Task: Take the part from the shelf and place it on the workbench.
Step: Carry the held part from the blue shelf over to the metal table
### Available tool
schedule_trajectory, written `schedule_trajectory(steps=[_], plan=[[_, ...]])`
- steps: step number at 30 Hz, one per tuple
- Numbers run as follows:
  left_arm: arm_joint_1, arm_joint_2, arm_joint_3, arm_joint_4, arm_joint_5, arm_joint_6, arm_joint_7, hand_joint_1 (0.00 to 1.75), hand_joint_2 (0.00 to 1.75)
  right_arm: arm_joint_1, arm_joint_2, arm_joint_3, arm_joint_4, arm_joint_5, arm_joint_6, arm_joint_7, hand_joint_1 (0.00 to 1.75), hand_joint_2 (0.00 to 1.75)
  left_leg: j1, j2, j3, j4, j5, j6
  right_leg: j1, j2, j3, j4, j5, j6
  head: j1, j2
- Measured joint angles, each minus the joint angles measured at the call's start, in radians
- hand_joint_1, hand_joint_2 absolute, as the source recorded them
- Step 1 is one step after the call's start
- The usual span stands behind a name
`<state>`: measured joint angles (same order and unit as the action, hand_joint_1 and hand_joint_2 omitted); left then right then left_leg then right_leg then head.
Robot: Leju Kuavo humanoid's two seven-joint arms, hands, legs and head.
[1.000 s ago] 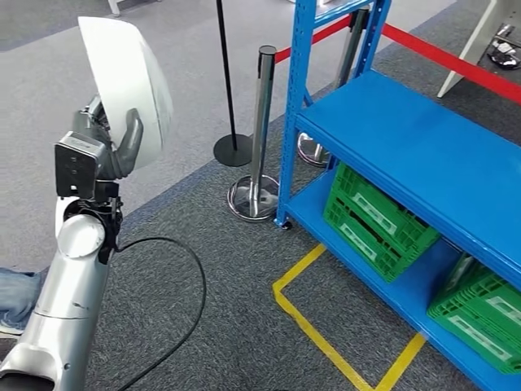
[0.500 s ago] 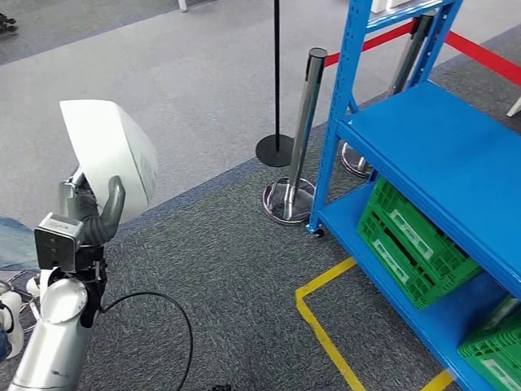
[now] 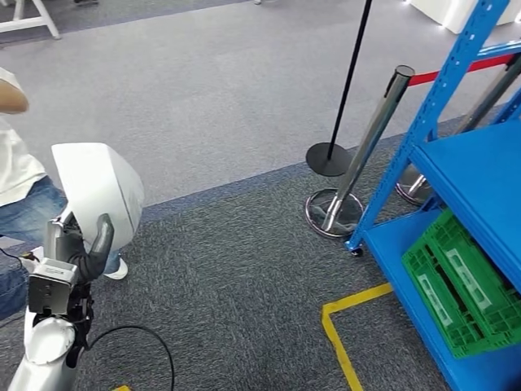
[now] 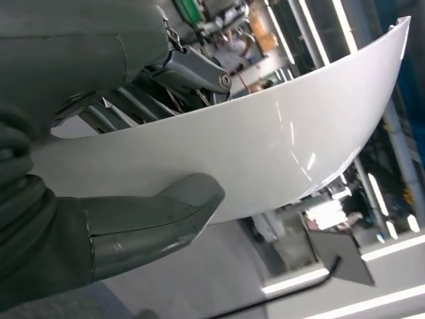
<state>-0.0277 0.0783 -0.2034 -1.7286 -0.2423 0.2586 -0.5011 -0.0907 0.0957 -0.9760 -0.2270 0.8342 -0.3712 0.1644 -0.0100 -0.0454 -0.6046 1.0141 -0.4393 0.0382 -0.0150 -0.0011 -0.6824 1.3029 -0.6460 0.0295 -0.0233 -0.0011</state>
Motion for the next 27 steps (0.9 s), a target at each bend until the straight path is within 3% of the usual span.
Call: schedule_trajectory(steps=[2,4,6,8,10,12,14,15,16,17,19,21,23,24,25,27], plan=[[0.027,0.003,0.017,-0.019,0.001,0.002,-0.012,1.75,1.75,0.000,0.000,-0.004,0.000,-0.006,-0.001,0.000,0.00,1.75,0.001,-0.030,0.004,0.003,-0.002,-0.003,-0.002,0.014,0.033,-0.099,0.077,-0.002,0.000,0.000],[0.061,0.012,0.041,-0.051,-0.004,-0.001,-0.024,1.75,1.75,0.000,0.001,-0.009,0.000,-0.009,-0.003,-0.003,0.00,1.75,0.002,-0.054,0.002,0.010,-0.007,-0.012,-0.009,0.068,0.088,-0.222,0.130,-0.004,-0.001,0.000],[0.100,0.024,0.068,-0.086,-0.023,-0.004,-0.033,1.75,1.75,0.002,0.003,-0.015,0.000,-0.011,-0.007,-0.009,0.00,1.75,0.004,-0.076,-0.004,0.014,-0.007,-0.024,-0.011,0.099,0.113,-0.266,0.134,-0.006,-0.002,0.000],[0.144,0.034,0.094,-0.117,-0.043,-0.004,-0.044,1.75,1.75,0.002,0.006,-0.020,0.000,-0.011,-0.010,-0.008,0.00,1.75,0.009,-0.091,-0.009,0.015,-0.006,-0.035,-0.008,0.077,0.121,-0.273,0.135,-0.014,-0.002,0.000],[0.189,0.039,0.121,-0.149,-0.054,-0.003,-0.062,1.75,1.75,0.002,0.009,-0.022,0.000,-0.009,-0.011,-0.004,0.00,1.75,0.007,-0.050,-0.023,0.048,-0.029,-0.045,-0.009,0.051,0.129,-0.279,0.135,-0.027,-0.006,0.000],[0.239,0.040,0.150,-0.183,-0.069,-0.001,-0.079,1.75,1.75,0.004,0.011,-0.023,0.000,-0.005,-0.010,-0.003,0.00,1.75,0.008,0.012,-0.072,0.158,-0.088,-0.054,-0.006,0.020,0.136,-0.281,0.130,-0.038,-0.011,0.000],[0.300,0.039,0.178,-0.213,-0.094,0.001,-0.093,1.75,1.75,0.005,0.011,-0.024,0.000,-0.001,-0.010,-0.003,0.00,1.75,0.014,0.033,-0.131,0.286,-0.139,-0.062,-0.003,-0.012,0.142,-0.281,0.123,-0.041,-0.012,0.000],[0.332,0.038,0.190,-0.227,-0.109,0.003,-0.098,1.75,1.75,0.005,0.011,-0.024,0.000,0.001,-0.010,-0.003,0.00,1.75,0.017,0.036,-0.141,0.310,-0.141,-0.064,-0.003,-0.028,0.145,-0.281,0.120,-0.041,-0.012,0.000],[0.361,0.036,0.204,-0.242,-0.126,0.007,-0.104,1.75,1.75,0.005,0.012,-0.024,0.000,0.004,-0.010,-0.003,0.00,1.75,0.019,0.038,-0.131,0.292,-0.122,-0.066,-0.003,-0.043,0.148,-0.281,0.116,-0.040,-0.012,0.000],[0.388,0.033,0.217,-0.257,-0.141,0.012,-0.109,1.75,1.75,0.004,0.013,-0.024,0.000,0.006,-0.010,-0.003,0.00,1.75,0.020,0.047,-0.101,0.236,-0.090,-0.066,-0.003,-0.057,0.153,-0.281,0.112,-0.038,-0.012,0.000],[0.424,0.025,0.241,-0.286,-0.169,0.021,-0.116,1.75,1.75,0.004,0.016,-0.024,0.000,0.010,-0.011,-0.003,0.00,1.75,0.016,0.085,-0.027,0.095,-0.036,-0.061,-0.001,-0.084,0.161,-0.280,0.101,-0.029,-0.012,0.000],[0.446,0.018,0.261,-0.307,-0.183,0.025,-0.118,1.75,1.75,0.003,0.018,-0.024,0.000,0.011,-0.012,-0.003,0.00,1.75,0.008,0.105,0.010,0.027,-0.026,-0.051,0.003,-0.107,0.166,-0.282,0.090,-0.016,-0.011,0.000],[0.470,0.013,0.277,-0.323,-0.187,0.028,-0.119,1.75,1.75,-0.002,0.022,-0.024,0.000,0.013,-0.013,-0.003,0.00,1.75,0.004,0.086,0.013,0.022,-0.030,-0.038,0.003,-0.129,0.177,-0.287,0.083,-0.005,-0.010,0.000],[0.481,0.009,0.285,-0.331,-0.187,0.028,-0.119,1.75,1.75,-0.005,0.024,-0.024,0.000,0.014,-0.012,-0.003,0.00,1.75,0.005,0.074,0.015,0.018,-0.029,-0.033,0.001,-0.125,0.182,-0.285,0.077,0.000,-0.010,0.000],[0.488,0.005,0.293,-0.337,-0.186,0.027,-0.119,1.75,1.75,-0.007,0.025,-0.024,0.000,0.016,-0.012,-0.002,0.00,1.75,0.008,0.064,0.018,0.013,-0.027,-0.027,-0.001,-0.105,0.179,-0.269,0.064,0.003,-0.007,0.000],[0.495,-0.006,0.310,-0.348,-0.181,0.019,-0.119,1.75,1.75,-0.007,0.028,-0.024,0.000,0.019,-0.011,-0.004,0.00,1.75,0.012,0.042,0.021,0.008,-0.024,-0.018,-0.004,-0.042,0.135,-0.174,0.012,0.007,0.000,0.000]])
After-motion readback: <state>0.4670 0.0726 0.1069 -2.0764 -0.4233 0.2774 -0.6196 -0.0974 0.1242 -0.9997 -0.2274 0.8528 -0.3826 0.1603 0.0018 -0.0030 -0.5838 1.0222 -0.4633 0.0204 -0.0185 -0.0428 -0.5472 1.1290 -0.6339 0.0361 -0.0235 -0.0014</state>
